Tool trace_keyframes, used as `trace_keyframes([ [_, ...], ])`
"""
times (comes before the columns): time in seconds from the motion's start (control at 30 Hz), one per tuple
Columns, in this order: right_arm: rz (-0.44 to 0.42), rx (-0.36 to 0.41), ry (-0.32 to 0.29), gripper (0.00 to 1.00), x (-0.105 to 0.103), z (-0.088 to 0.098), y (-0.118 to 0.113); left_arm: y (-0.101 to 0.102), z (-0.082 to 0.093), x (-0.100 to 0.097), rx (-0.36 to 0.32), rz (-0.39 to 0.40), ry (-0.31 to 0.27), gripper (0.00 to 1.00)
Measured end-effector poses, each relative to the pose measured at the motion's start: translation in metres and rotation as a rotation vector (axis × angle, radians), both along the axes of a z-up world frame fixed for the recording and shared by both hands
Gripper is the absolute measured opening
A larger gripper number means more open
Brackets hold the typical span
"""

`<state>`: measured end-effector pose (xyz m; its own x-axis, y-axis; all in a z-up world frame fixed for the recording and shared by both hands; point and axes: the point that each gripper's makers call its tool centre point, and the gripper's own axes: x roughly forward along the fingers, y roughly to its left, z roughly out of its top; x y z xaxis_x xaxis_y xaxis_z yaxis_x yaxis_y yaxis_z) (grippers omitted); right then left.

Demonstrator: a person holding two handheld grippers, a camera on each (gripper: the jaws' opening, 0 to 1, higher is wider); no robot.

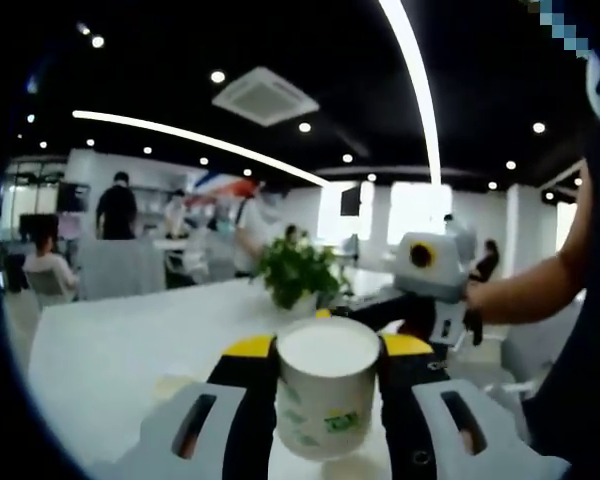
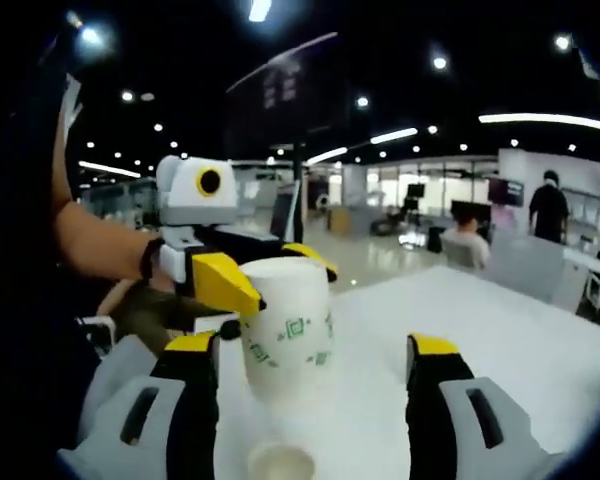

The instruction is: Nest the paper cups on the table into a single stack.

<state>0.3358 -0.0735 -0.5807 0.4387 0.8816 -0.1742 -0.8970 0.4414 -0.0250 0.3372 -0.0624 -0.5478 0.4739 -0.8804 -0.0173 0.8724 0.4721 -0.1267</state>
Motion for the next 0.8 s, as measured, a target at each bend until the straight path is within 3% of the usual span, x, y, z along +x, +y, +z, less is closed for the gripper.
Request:
trace_keyframes([
  [0.17,-0.053,0.012,-0.020,1.00,0.004,0.002,-0.018,0.001,0.004,-0.003,-0.018,-0.025,0.000,0.37],
  [0.37,-0.079,0.002,0.022,1.00,0.003,-0.009,-0.035,-0.003,0.014,-0.010,-0.064,-0.069,-0.012,0.37],
  [0.5,-0.043,0.028,0.066,0.87,-0.007,-0.010,-0.035,-0.006,0.020,-0.012,-0.097,-0.086,-0.025,0.37],
  [0.6,-0.028,0.030,0.072,0.77,-0.011,-0.010,-0.033,0.000,0.041,-0.008,-0.235,-0.075,0.001,0.37],
  [0.7,0.015,0.102,0.102,0.73,-0.021,0.001,-0.028,0.008,0.050,-0.004,-0.276,-0.060,-0.003,0.37],
  [0.8,0.066,0.132,0.125,0.56,-0.032,0.009,-0.024,0.013,0.056,-0.003,-0.309,-0.055,0.000,0.37],
])
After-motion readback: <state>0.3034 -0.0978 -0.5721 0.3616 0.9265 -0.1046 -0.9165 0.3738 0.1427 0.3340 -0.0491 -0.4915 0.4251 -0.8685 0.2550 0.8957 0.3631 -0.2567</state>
